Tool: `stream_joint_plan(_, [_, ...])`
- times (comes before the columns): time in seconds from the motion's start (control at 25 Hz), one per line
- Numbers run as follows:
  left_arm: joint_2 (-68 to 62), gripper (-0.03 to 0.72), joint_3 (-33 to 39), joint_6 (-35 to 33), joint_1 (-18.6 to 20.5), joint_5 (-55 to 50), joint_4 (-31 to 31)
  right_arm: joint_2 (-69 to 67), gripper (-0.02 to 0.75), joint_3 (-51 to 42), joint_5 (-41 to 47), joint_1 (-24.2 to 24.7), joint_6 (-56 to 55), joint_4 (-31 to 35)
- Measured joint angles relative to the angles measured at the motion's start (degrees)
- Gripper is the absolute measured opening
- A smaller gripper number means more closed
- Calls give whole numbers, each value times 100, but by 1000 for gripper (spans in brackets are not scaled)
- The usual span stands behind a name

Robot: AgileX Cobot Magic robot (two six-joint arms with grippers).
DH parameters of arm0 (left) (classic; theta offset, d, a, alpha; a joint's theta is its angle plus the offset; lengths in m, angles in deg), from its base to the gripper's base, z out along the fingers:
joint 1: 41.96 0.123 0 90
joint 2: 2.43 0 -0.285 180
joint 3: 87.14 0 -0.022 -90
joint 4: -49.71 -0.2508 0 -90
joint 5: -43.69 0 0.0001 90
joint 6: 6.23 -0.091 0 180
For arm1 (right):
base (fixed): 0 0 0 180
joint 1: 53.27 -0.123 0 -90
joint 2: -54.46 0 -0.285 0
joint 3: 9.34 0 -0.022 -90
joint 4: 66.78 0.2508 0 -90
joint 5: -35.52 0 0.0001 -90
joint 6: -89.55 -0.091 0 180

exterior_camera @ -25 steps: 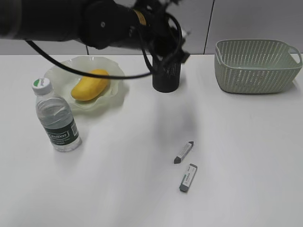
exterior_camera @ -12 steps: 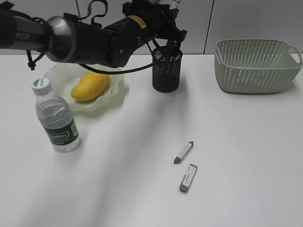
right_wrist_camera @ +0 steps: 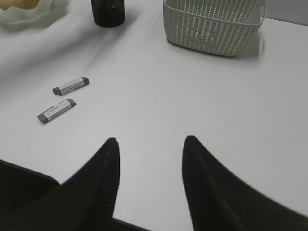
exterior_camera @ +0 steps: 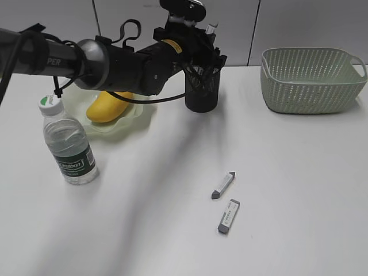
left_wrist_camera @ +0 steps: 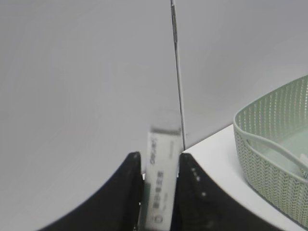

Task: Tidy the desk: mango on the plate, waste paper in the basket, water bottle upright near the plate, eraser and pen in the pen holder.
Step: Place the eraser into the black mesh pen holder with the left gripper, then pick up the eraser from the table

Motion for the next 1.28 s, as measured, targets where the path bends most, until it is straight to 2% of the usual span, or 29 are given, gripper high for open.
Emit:
stream_joint_plan(0.2, [0, 380, 0, 0, 0, 21, 7, 0, 351, 0, 0, 0, 0, 0])
stream_joint_plan(0.32, [0, 412, 0, 0, 0, 14, 24, 0, 351, 0, 0, 0, 0, 0])
stream_joint_plan(0.48, [379, 410, 0, 0, 0, -540, 272, 0, 351, 0, 0, 0, 0, -5])
stream_joint_plan(0.56, [808, 381, 0, 0, 39, -1330, 581, 0, 351, 0, 0, 0, 0, -5])
stream_joint_plan(0.64, [1310, 336, -7, 3, 123, -2425, 639, 0, 351, 0, 0, 0, 0, -5])
stream_joint_plan(0.84, [2218, 298, 154, 15, 336, -4910, 165, 0, 351, 0, 0, 0, 0, -5])
stream_joint_plan(0.96, [2910, 293, 812, 15, 402, -5798, -81, 0, 351, 0, 0, 0, 0, -5])
stream_joint_plan(1.28, [5528, 292, 3218, 88, 428, -7659, -113, 0, 351, 0, 0, 0, 0, -5])
